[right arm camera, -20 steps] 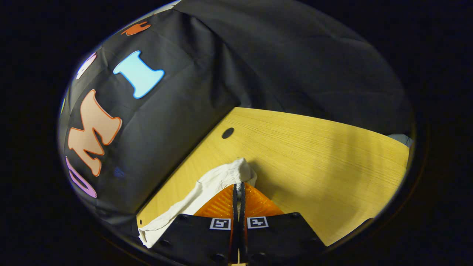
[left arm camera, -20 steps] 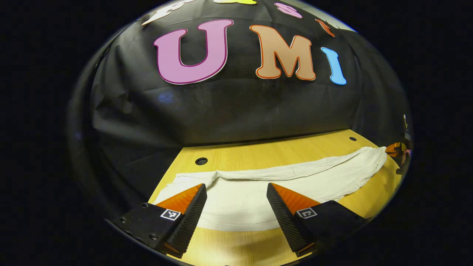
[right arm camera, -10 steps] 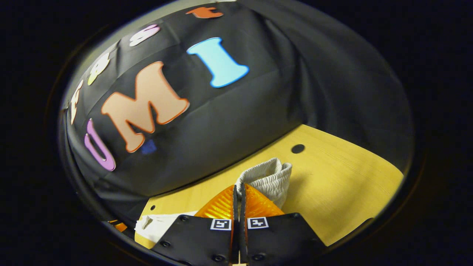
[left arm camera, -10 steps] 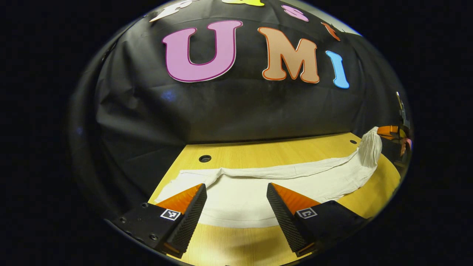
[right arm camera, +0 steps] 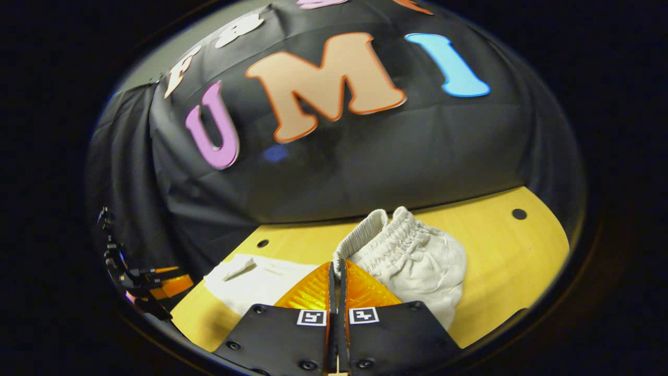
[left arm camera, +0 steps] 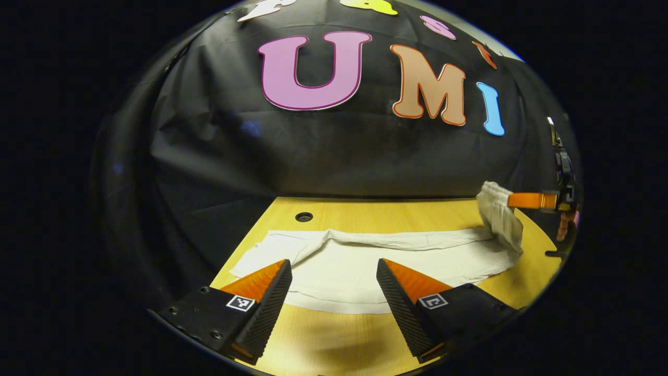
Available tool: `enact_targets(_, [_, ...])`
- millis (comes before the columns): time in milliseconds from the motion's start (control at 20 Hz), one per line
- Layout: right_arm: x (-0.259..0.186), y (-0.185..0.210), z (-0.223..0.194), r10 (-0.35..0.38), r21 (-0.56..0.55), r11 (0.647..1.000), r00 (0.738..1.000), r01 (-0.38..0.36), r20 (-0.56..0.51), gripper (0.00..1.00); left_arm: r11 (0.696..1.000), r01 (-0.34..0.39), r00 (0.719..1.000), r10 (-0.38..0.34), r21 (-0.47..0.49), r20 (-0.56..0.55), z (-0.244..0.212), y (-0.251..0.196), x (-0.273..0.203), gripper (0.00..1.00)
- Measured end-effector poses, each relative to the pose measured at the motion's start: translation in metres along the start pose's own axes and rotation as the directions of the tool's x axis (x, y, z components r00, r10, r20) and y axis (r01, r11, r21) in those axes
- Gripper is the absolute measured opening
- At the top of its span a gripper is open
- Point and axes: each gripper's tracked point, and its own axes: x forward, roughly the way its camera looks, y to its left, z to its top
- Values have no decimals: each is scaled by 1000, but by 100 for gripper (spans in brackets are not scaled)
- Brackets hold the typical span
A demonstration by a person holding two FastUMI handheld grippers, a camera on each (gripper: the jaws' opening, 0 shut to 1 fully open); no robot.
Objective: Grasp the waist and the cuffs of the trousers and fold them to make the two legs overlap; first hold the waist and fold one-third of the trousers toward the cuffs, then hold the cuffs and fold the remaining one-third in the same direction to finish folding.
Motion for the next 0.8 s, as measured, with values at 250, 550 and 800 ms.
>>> enact_targets(250, [27,49,-72,33,-117,992,990,-50,-139,1,999,-20,1000,20,-42,-12,-6,10,-3,97])
enact_targets(550, [24,45,-70,70,-127,987,969,-102,-237,33,994,-47,998,44,-99,-35,-8,17,2,97])
enact_targets(800, [-16,52,-66,27,-170,983,976,-65,-217,96,990,-78,996,71,-117,-57,-15,20,9,95])
